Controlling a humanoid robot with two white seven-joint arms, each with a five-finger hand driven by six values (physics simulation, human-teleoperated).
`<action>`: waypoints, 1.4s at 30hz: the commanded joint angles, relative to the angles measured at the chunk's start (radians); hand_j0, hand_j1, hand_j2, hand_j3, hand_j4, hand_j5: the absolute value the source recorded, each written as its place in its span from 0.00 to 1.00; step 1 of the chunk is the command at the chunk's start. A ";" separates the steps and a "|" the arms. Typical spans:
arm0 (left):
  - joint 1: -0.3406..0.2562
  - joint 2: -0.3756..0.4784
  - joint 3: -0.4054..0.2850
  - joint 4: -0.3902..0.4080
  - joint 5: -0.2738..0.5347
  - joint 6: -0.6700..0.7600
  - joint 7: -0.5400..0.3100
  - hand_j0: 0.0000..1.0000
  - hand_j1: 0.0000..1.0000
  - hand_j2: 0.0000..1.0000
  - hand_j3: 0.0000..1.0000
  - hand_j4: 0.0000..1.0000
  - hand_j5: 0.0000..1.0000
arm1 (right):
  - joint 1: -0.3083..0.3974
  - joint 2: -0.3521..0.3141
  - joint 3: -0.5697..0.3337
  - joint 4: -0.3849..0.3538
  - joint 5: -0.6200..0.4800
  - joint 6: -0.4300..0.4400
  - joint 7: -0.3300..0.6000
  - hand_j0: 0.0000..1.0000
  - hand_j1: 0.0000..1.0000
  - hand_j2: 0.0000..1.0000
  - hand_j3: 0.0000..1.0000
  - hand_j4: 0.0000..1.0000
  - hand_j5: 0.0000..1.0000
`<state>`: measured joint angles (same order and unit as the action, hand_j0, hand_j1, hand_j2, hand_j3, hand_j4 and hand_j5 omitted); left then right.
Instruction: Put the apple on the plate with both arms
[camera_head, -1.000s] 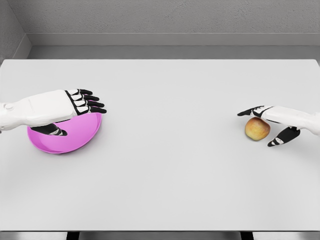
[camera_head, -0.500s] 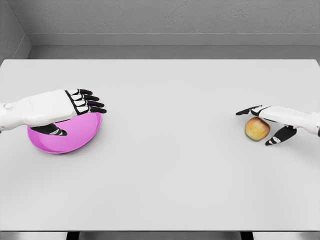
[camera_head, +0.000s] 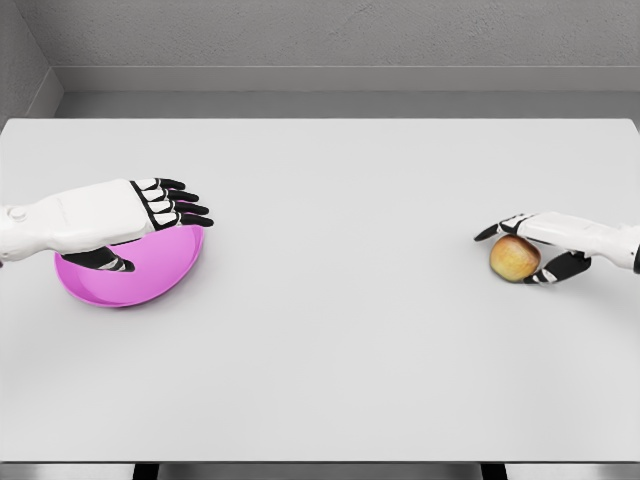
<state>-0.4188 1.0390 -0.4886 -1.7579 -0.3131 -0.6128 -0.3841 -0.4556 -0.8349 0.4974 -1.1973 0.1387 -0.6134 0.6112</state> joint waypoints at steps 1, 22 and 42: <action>0.000 0.001 0.001 0.000 0.006 0.002 0.001 1.00 1.00 1.00 1.00 1.00 1.00 | 0.000 -0.001 0.000 -0.001 -0.007 0.002 0.000 0.71 0.71 0.71 0.71 0.71 0.71; -0.002 0.003 0.002 0.001 0.006 0.002 0.001 1.00 1.00 1.00 1.00 1.00 1.00 | 0.000 -0.003 -0.013 0.001 -0.083 0.002 0.000 0.63 0.63 0.63 0.63 0.63 0.63; -0.005 0.003 -0.007 0.000 0.011 0.002 0.001 1.00 1.00 1.00 1.00 1.00 1.00 | -0.198 0.277 0.161 -0.148 -0.114 0.002 0.000 0.59 0.59 0.59 0.59 0.59 0.59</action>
<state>-0.4234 1.0405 -0.4948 -1.7578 -0.3083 -0.6127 -0.3840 -0.6519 -0.6044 0.6306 -1.3497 0.0334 -0.6154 0.6119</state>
